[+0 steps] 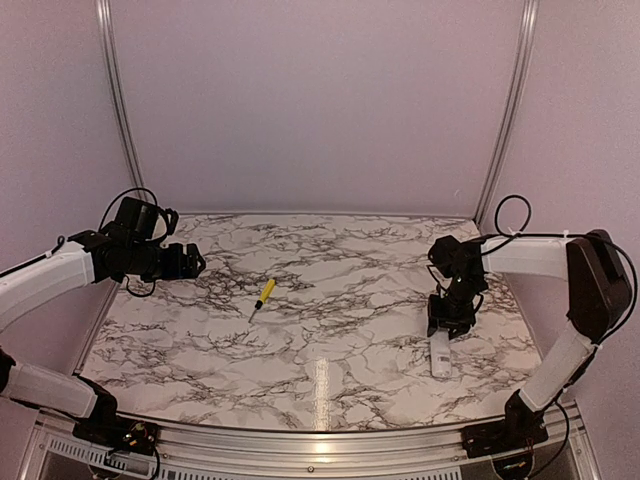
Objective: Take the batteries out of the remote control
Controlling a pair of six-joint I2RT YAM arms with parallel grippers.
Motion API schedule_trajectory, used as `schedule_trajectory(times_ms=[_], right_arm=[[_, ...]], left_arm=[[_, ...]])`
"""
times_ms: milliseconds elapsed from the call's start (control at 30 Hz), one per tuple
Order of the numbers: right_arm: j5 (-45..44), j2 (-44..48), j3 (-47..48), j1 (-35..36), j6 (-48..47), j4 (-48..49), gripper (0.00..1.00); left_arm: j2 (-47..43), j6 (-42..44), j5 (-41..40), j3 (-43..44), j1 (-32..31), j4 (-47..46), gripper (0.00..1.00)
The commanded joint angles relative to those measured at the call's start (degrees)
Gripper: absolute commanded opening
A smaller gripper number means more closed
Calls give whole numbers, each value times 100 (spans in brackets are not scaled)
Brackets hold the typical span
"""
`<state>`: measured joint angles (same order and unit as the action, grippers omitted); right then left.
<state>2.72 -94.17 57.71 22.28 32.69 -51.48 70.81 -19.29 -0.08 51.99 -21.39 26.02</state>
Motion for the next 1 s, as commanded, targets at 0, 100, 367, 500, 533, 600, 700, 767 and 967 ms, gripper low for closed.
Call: schedule_trajectory(times_ms=[0, 100, 367, 500, 533, 600, 700, 767, 967], right_arm=[[318, 165, 248, 39, 364, 90, 18], [518, 207, 280, 38, 542, 222, 17], [858, 323, 363, 39, 945, 475, 16], [1029, 435, 343, 40, 1312, 690, 15], [1071, 478, 331, 44, 1408, 749, 15], [1170, 528, 312, 39, 1603, 900, 14], [1315, 577, 309, 39, 1904, 1106, 13], [1389, 620, 311, 39, 2092, 1233, 13], [1507, 815, 275, 39, 2669, 1555, 13]], left_arm=[[-74, 1, 263, -91, -17, -26, 95], [-74, 22, 403, -109, -19, -82, 94], [-50, 72, 937, -162, -97, -394, 95], [-24, 53, 1058, -209, -184, -569, 95], [-27, 29, 1063, -227, -215, -629, 95], [-46, -2, 1062, -282, -293, -785, 95], [-93, -45, 1044, -389, -444, -1091, 95], [-131, -87, 1049, -466, -538, -1322, 95], [-112, -192, 1095, -669, -792, -1947, 95]])
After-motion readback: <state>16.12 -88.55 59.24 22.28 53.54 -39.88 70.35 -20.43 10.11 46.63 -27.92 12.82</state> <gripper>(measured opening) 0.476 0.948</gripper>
